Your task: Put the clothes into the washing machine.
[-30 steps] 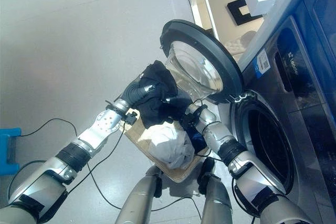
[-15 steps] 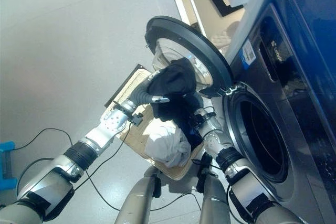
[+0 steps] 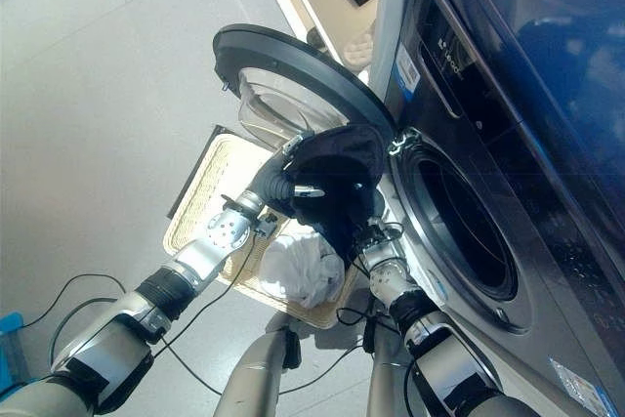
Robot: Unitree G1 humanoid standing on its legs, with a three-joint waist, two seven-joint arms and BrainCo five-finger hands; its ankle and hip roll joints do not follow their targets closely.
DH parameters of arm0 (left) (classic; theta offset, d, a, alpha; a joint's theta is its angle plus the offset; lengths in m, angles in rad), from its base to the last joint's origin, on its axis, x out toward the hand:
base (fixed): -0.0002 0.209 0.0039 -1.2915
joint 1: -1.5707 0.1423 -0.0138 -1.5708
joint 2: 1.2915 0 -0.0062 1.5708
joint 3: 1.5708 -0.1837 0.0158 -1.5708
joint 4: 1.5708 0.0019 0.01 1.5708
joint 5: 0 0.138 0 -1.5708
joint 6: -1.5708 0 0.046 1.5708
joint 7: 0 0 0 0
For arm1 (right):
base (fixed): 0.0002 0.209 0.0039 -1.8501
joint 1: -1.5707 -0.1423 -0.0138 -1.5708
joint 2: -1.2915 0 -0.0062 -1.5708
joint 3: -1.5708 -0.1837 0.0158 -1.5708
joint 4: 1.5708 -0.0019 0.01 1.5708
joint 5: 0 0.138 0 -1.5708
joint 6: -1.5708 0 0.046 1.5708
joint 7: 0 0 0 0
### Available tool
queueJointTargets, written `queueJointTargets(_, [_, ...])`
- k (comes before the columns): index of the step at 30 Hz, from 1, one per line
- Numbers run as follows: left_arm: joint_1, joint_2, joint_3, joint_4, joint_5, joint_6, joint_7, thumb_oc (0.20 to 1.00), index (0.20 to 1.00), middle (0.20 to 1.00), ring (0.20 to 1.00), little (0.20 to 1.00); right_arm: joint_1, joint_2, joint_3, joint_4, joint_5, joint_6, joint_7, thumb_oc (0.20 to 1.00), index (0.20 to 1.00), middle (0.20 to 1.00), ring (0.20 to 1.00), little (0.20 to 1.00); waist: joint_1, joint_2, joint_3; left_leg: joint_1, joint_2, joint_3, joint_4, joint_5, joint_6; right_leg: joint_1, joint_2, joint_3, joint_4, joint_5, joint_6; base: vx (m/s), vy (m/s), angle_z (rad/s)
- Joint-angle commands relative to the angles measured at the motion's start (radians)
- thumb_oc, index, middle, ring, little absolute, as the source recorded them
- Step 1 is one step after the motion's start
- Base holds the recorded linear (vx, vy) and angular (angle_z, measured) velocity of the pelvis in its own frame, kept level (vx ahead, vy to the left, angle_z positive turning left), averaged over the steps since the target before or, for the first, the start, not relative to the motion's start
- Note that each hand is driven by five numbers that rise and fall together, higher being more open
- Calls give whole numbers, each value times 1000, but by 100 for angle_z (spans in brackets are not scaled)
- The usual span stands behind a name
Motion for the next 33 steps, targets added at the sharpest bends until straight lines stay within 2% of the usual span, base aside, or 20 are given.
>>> queueJointTargets(1, [-12, -58, 80, 4, 4, -46, 117, 1000, 1000, 1000, 1000, 1000, -39, 21, -35, -41, 53, -63, 24, 200, 200, 200, 200, 200, -14, 54, -21, -37, -98, 11, 69, -102, -13, 35, 20, -83, -11, -48, 72, 19, 74, -20])
queueJointTargets(2, [1, -72, 98, 24, -5, -53, 159, 1000, 1000, 1000, 1000, 1000, -27, 23, -52, -22, 85, -65, 27, 200, 200, 200, 200, 200, -19, 61, -21, -34, -100, 15, 68, -102, -14, 36, 21, -79, -11, -50, 70, 45, 176, -22])
queueJointTargets(3, [41, -110, 143, 59, -59, -65, 279, 1000, 1000, 1000, 1000, 1000, 3, 31, -95, 19, 111, -69, 11, 200, 200, 200, 200, 200, -30, 79, -21, -28, -103, 26, 63, -101, -16, 35, 23, -68, -14, -53, 66, 53, 203, -26])
queueJointTargets(6, [82, -142, 189, 96, -96, -84, 379, 1000, 1000, 1000, 1000, 1000, 32, 35, -135, 57, 153, -82, -3, 200, 200, 200, 200, 200, -37, 96, -21, -25, -107, 34, 62, -101, -17, 31, 22, -60, -10, -59, 65, 41, 122, -20])
queueJointTargets(11, [130, -175, 260, 156, -162, -125, 462, 1000, 1000, 1000, 1000, 1000, 54, 27, -233, 116, 245, -77, -3, 200, 200, 200, 200, 200, -45, 115, -21, -18, -108, 45, 63, -103, -20, 33, 19, -56, -6, -65, 62, 25, 43, -8])
queueJointTargets(16, [158, -193, 305, 213, -150, -165, 521, 1000, 1000, 1000, 1000, 1000, 46, 9, -315, 169, 294, -79, -16, 200, 200, 200, 200, 200, -51, 129, -21, -13, -110, 47, 69, -104, -23, 33, 15, -57, 4, -70, 61, 18, 24, -1])
queueJointTargets(18, [164, -194, 321, 227, -157, -183, 523, 1000, 1000, 1000, 1000, 1000, 41, -4, -341, 184, 306, -74, -18, 200, 200, 200, 200, 200, -52, 132, -21, -14, -110, 48, 72, -104, -24, 33, 14, -58, 8, -73, 61, 0, 0, 0])
queueJointTargets(20, [187, -198, 346, 249, -170, -226, 510, 1000, 1000, 1000, 1000, 1000, 27, -28, -398, 201, 381, -77, -16, 200, 200, 200, 200, 200, -48, 136, -21, -23, -109, 51, 81, -104, -27, 26, 11, -64, 17, -76, 60, 0, 0, 0])
queueJointTargets(27, [219, -196, 339, 237, -146, -263, 496, 1000, 1000, 1000, 1000, 1000, -8, -75, -460, 202, 430, -94, -27, 200, 200, 200, 200, 200, -34, 136, -21, -52, -110, 44, 92, -105, -26, -2, 10, -73, 29, -74, 60, 0, -6, 0])
queueJointTargets(29, [226, -181, 326, 215, -125, -278, 486, 1000, 1000, 1000, 1000, 1000, -38, -103, -490, 201, 496, -92, -33, 200, 200, 200, 200, 200, -21, 132, -21, -70, -107, 40, 98, -106, -24, -15, 8, -82, 35, -72, 63, -10, -92, 1])
queueJointTargets(33, [220, -152, 297, 159, -112, -281, 471, 1000, 1000, 1000, 1000, 1000, -90, -131, -555, 172, 509, -117, -93, 200, 200, 200, 200, 200, 4, 116, -21, -105, -104, 30, 107, -108, -17, -40, 6, -104, 44, -66, 70, -26, -141, 10])
